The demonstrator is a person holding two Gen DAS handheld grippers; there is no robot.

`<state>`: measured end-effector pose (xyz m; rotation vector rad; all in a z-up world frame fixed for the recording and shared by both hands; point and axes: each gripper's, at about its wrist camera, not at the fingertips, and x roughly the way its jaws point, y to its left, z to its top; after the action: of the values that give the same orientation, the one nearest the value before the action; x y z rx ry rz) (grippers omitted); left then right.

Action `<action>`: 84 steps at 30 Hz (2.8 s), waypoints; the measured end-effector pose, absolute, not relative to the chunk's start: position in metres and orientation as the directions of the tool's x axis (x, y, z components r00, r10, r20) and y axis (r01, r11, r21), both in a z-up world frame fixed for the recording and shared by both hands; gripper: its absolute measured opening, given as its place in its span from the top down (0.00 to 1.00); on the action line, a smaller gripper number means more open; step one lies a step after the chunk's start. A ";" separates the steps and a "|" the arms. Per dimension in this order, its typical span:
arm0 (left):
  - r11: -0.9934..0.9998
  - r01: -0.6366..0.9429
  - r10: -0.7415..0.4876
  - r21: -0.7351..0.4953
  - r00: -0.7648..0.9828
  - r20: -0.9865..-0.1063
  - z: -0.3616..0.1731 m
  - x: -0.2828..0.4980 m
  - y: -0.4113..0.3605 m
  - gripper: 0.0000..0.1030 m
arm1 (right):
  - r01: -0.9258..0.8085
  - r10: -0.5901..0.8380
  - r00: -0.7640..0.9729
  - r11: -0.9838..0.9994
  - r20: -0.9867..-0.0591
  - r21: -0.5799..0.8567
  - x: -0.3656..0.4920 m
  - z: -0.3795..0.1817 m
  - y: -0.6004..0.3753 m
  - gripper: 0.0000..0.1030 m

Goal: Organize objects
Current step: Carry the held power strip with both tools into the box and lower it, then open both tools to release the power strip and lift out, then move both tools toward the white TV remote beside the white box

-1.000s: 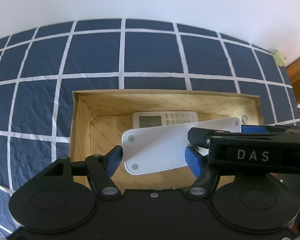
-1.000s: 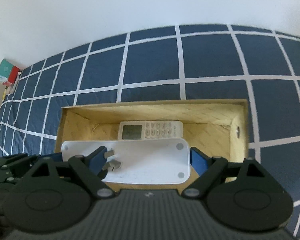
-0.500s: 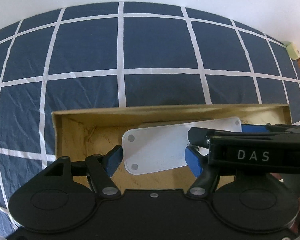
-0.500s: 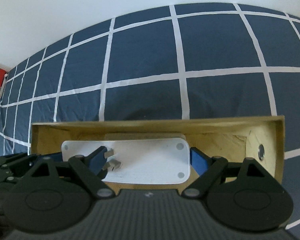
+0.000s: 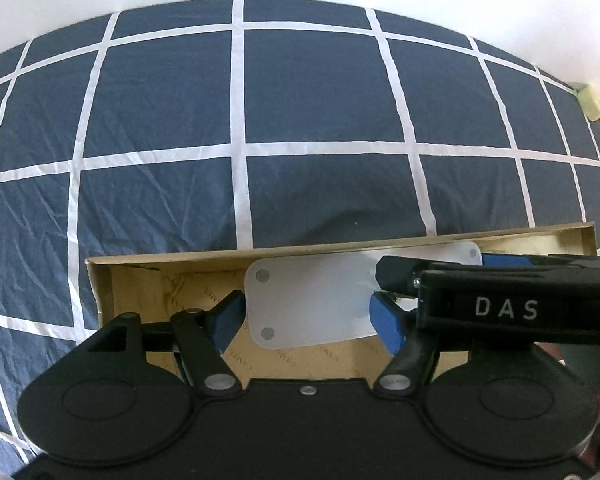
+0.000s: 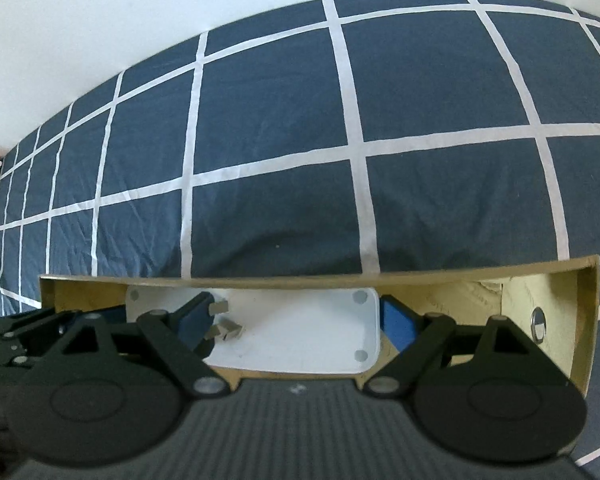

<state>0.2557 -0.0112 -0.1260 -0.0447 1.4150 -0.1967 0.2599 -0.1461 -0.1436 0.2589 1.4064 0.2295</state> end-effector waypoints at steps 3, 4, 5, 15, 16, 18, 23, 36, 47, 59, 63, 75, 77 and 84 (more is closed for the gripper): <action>0.985 0.107 -0.153 -0.138 0.151 -0.977 -0.126 0.256 -0.011 0.35 | -0.003 0.304 0.147 0.952 -0.941 0.307 0.260 -0.144 -0.145 0.14; 0.986 0.109 -0.144 -0.128 0.157 -0.977 -0.125 0.256 -0.011 0.33 | -0.003 0.303 0.146 0.952 -0.942 0.306 0.261 -0.144 -0.145 0.14; 0.986 0.109 -0.141 -0.124 0.161 -0.977 -0.124 0.256 -0.011 0.33 | -0.007 0.303 0.147 0.952 -0.942 0.305 0.261 -0.143 -0.144 0.14; 0.985 0.099 -0.157 -0.140 0.186 -0.970 -0.107 0.246 -0.008 0.26 | -0.015 0.304 0.170 0.952 -0.938 0.306 0.262 -0.132 -0.145 0.14; 0.985 0.100 -0.157 -0.140 0.189 -0.969 -0.105 0.243 -0.008 0.25 | -0.018 0.304 0.172 0.952 -0.937 0.305 0.262 -0.129 -0.146 0.14; 0.985 0.100 -0.155 -0.137 0.200 -0.968 -0.099 0.238 -0.009 0.23 | -0.023 0.307 0.184 0.951 -0.934 0.309 0.259 -0.123 -0.147 0.14; 0.986 0.096 -0.157 -0.138 0.220 -0.963 -0.083 0.221 -0.010 0.18 | -0.029 0.317 0.206 0.948 -0.926 0.318 0.247 -0.106 -0.152 0.12; 0.984 0.133 -0.153 -0.118 0.296 -0.943 -0.032 0.164 -0.032 0.07 | -0.014 0.315 0.311 0.945 -0.897 0.327 0.192 -0.052 -0.182 0.00; 0.980 0.170 -0.154 -0.099 0.349 -0.924 -0.001 0.113 -0.056 0.00 | 0.029 0.291 0.387 0.944 -0.875 0.327 0.132 -0.015 -0.220 0.00; 0.945 0.318 -0.193 -0.080 0.340 -0.920 -0.001 0.086 -0.133 0.00 | 0.164 0.215 0.441 0.935 -0.871 0.314 0.070 -0.007 -0.292 0.00; 0.920 0.384 -0.217 -0.081 0.326 -0.920 -0.005 0.083 -0.175 0.00 | 0.224 0.186 0.461 0.921 -0.867 0.317 0.054 -0.012 -0.327 0.00; 0.801 0.596 -0.249 -0.056 0.247 -0.937 -0.035 0.084 -0.309 0.00 | 0.460 0.057 0.476 0.835 -0.878 0.304 0.015 -0.027 -0.449 0.00; 0.777 0.628 -0.246 -0.051 0.227 -0.942 -0.044 0.085 -0.328 0.00 | 0.503 0.045 0.472 0.806 -0.881 0.310 0.008 -0.035 -0.469 0.00; 0.666 0.745 -0.243 -0.038 0.168 -0.955 -0.073 0.088 -0.393 0.00 | 0.629 0.003 0.433 0.716 -0.902 0.304 -0.011 -0.067 -0.523 0.00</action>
<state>0.0875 -0.3934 -0.0732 0.5042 1.2086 -0.7460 -0.0107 -0.5227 -0.0670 0.6900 1.0655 -0.4313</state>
